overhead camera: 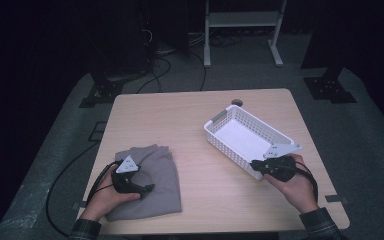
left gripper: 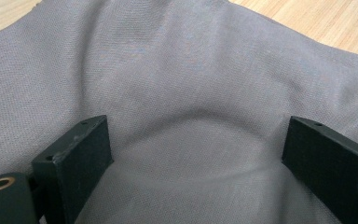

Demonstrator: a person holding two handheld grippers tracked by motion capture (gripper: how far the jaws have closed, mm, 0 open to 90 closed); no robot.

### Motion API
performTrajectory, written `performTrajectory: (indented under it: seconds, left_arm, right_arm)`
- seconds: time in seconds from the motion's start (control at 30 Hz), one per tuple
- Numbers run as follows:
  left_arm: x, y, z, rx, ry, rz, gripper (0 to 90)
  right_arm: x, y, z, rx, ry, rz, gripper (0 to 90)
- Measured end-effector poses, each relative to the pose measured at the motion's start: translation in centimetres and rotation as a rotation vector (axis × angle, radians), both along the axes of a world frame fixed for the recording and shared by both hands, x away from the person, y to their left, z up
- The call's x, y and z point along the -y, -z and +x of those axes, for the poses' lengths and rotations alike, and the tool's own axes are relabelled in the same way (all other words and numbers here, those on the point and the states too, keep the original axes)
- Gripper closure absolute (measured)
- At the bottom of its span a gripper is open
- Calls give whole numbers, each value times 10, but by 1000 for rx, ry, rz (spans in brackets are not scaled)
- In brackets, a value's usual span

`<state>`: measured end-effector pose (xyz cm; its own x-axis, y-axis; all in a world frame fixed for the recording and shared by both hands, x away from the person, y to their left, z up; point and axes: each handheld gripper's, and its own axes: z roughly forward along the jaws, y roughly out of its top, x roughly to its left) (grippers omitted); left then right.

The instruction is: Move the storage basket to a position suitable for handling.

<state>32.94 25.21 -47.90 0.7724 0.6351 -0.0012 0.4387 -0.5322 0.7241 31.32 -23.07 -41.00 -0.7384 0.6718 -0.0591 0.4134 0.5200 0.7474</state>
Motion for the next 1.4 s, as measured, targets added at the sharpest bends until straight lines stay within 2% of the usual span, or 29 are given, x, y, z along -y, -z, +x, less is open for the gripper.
performTrajectory:
  seconds: [0.3,0.63,0.7,0.87,0.97,1.23,1.33,1.37,1.4]
  left_arm:
    - [0,0,0,0,1,1,64]
    - [0,0,0,-1,2,3,64]
    - [0,0,0,0,3,5,64]
    - [0,0,0,-2,4,5,64]
    - [0,0,0,-2,4,7,63]
    - [0,0,0,-2,3,2,64]
    - [0,0,0,-1,2,-3,64]
    - [0,0,0,-1,2,-3,64]
    - [0,0,0,0,2,-3,64]
  right_arm:
    - [-16,-2,-8,3,-55,-2,830]
    - [-36,-1,-19,-23,-118,-12,828]
    - [-38,-1,-19,-29,-128,-1,787]
    - [-36,-13,-18,6,-129,31,732]
    - [-31,-21,-6,23,-101,45,713]
    - [-14,-28,49,32,-17,59,672]
    - [-11,-27,70,31,7,40,645]
    - [-11,-27,70,31,7,40,645]
    - [-11,-27,77,31,14,31,640]
